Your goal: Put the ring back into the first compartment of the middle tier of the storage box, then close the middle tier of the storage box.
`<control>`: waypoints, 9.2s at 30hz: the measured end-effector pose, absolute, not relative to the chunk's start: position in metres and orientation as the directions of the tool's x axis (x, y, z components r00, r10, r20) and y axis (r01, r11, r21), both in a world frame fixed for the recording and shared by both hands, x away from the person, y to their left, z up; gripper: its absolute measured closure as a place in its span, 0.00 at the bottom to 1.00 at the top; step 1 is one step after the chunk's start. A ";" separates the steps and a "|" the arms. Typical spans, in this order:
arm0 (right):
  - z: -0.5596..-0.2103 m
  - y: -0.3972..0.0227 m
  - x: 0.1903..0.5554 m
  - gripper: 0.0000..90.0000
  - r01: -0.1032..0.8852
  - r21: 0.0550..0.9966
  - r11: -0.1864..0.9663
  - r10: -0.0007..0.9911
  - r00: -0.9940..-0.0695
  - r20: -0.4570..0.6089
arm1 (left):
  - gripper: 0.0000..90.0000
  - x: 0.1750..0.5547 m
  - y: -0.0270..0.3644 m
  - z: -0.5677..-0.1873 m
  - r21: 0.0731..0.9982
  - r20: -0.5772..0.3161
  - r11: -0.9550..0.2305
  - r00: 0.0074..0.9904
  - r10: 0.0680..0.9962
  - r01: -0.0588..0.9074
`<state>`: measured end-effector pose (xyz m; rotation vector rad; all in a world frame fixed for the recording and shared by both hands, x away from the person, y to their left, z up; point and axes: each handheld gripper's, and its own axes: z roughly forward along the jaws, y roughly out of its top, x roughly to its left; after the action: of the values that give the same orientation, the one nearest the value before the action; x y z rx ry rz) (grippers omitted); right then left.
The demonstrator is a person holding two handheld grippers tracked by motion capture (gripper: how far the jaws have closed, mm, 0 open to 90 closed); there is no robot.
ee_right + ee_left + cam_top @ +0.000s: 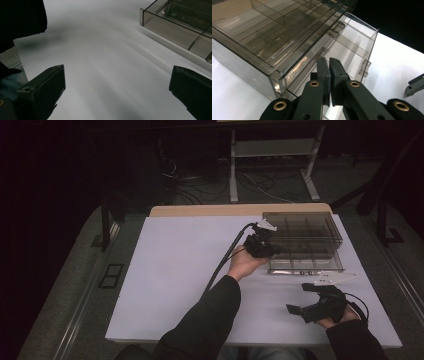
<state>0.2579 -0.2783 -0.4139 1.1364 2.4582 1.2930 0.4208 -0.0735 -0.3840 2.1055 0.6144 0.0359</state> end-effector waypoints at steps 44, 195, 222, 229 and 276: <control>-0.414 -0.279 0.258 0.00 0.558 0.752 0.351 0.674 -0.708 0.210 | 0.88 0.422 -0.082 -0.409 0.757 -0.235 -0.484 0.875 0.424 0.438; -0.418 -0.289 0.248 0.00 0.627 0.713 0.315 0.711 -0.653 0.260 | 0.99 0.383 -0.152 -0.436 0.756 -0.143 -0.562 0.923 0.358 0.336; -0.419 -0.286 0.248 0.00 0.625 0.711 0.323 0.703 -0.661 0.262 | 0.99 0.398 -0.151 -0.438 0.776 -0.164 -0.514 0.903 0.397 0.367; -0.418 -0.288 0.248 0.00 0.626 0.713 0.314 0.703 -0.658 0.268 | 0.99 0.404 -0.152 -0.439 0.780 -0.178 -0.495 0.894 0.412 0.383; -0.418 -0.289 0.249 0.00 0.626 0.715 0.310 0.704 -0.657 0.270 | 0.96 0.421 -0.140 -0.443 0.771 -0.172 -0.480 0.862 0.477 0.419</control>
<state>0.2493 -0.2886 -0.4183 1.2563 2.4668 1.2786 0.4212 -0.1396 -0.4425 2.1365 0.6483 0.0820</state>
